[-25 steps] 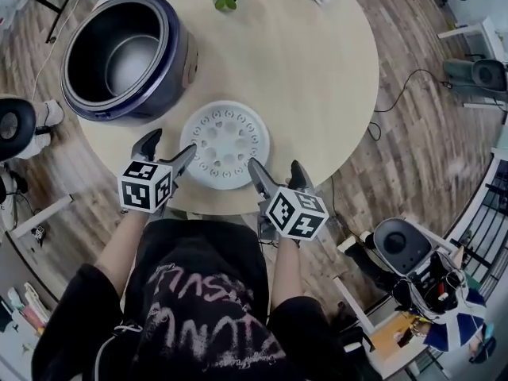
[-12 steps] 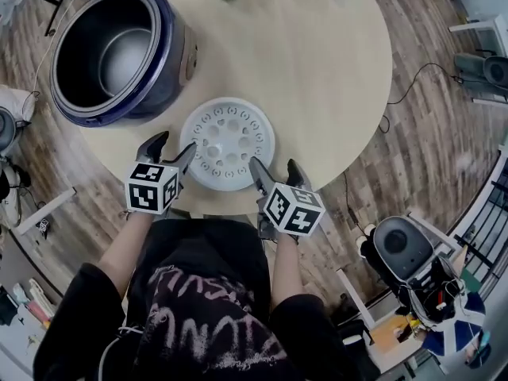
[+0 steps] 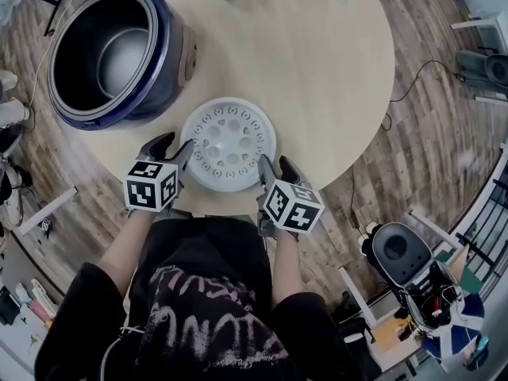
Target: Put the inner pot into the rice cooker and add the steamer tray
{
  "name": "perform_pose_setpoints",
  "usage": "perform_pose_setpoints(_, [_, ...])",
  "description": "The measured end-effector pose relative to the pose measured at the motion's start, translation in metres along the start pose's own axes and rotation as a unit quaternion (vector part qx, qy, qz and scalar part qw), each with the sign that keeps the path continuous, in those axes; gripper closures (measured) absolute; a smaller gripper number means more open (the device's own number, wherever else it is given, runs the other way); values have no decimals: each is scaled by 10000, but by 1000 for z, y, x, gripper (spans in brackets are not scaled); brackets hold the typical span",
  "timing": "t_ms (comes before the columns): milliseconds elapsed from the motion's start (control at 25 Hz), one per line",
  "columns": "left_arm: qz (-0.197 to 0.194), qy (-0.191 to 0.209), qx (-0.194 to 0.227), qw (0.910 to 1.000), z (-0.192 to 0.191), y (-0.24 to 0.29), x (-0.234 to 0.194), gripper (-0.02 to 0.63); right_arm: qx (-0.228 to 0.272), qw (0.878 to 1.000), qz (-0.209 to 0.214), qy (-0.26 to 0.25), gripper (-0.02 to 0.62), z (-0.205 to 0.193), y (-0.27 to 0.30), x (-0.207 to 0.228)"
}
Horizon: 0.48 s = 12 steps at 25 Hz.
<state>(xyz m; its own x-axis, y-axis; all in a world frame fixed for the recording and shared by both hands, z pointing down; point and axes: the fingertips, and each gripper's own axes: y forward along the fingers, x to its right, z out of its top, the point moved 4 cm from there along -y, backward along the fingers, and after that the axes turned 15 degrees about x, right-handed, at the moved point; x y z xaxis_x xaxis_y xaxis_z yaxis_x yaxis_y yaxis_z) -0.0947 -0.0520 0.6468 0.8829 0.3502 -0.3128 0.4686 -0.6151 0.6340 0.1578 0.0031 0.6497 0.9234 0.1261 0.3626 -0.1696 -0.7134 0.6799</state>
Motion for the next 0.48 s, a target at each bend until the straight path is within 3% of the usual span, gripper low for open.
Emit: perform_pose_setpoints(480, [-142, 56, -23, 9999, -2, 4, 8, 509, 7, 9999, -28, -107, 476, 0, 5, -10])
